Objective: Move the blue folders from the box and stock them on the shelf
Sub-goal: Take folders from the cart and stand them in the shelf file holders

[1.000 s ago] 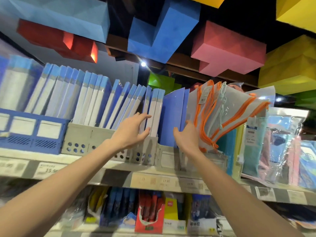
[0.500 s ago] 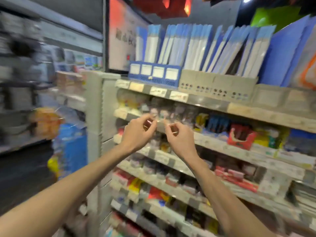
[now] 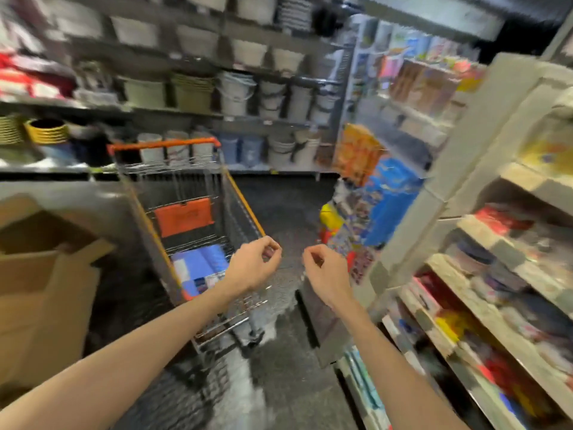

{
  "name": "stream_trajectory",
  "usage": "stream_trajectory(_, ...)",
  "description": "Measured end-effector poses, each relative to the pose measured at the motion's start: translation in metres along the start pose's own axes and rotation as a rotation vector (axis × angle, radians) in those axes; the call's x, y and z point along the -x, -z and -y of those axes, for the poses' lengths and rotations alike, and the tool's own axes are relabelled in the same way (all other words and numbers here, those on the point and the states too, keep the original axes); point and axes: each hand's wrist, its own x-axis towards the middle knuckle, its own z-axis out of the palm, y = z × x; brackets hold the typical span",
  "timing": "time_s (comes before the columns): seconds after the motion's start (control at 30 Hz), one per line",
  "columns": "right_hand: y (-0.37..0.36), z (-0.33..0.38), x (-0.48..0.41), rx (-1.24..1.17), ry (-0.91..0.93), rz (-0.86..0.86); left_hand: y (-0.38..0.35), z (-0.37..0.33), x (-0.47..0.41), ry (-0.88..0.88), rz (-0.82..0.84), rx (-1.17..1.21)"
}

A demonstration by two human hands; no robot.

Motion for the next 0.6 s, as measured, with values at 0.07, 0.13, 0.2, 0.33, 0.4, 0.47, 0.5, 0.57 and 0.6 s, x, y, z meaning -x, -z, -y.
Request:
stream_trajectory(0.07, -0.07, 0.02, -0.02, -0.003, 0.024, 0.111, 0.027, 0.066, -0.011, 0.133, -0.035, 0.005)
stream_trajectory(0.13, -0.131, 0.031, -0.047, 0.004, 0.021, 0.217, 0.049, 0.124, -0.026, 0.232, -0.059, 0.011)
stream_trajectory(0.2, -0.179, 0.04, -0.071, 0.023, -0.005, 0.282, 0.064, 0.173, -0.044, 0.324, -0.057, 0.102)
stream_trajectory(0.33, -0.258, 0.047, -0.121, 0.059, -0.077, 0.378, 0.081, 0.242, -0.082, 0.536, -0.098, 0.316)
stream_trajectory(0.4, -0.289, 0.048, -0.139, 0.071, -0.123, 0.419, 0.08, 0.265, -0.098, 0.635, -0.106, 0.385)
stream_trajectory(0.47, -0.317, 0.044, -0.154, 0.097, -0.135, 0.474, 0.074, 0.284, -0.115, 0.705, -0.105, 0.457)
stream_trajectory(0.5, -0.329, 0.039, -0.162, 0.105, -0.138, 0.493, 0.069, 0.294, -0.125, 0.743, -0.1, 0.472)
stream_trajectory(0.57, -0.345, 0.031, -0.173, 0.118, -0.154, 0.523, 0.062, 0.312, -0.138, 0.79, -0.096, 0.459)
stream_trajectory(0.6, -0.357, 0.023, -0.184, 0.127, -0.181, 0.549, 0.054, 0.329, -0.149, 0.829, -0.092, 0.446)
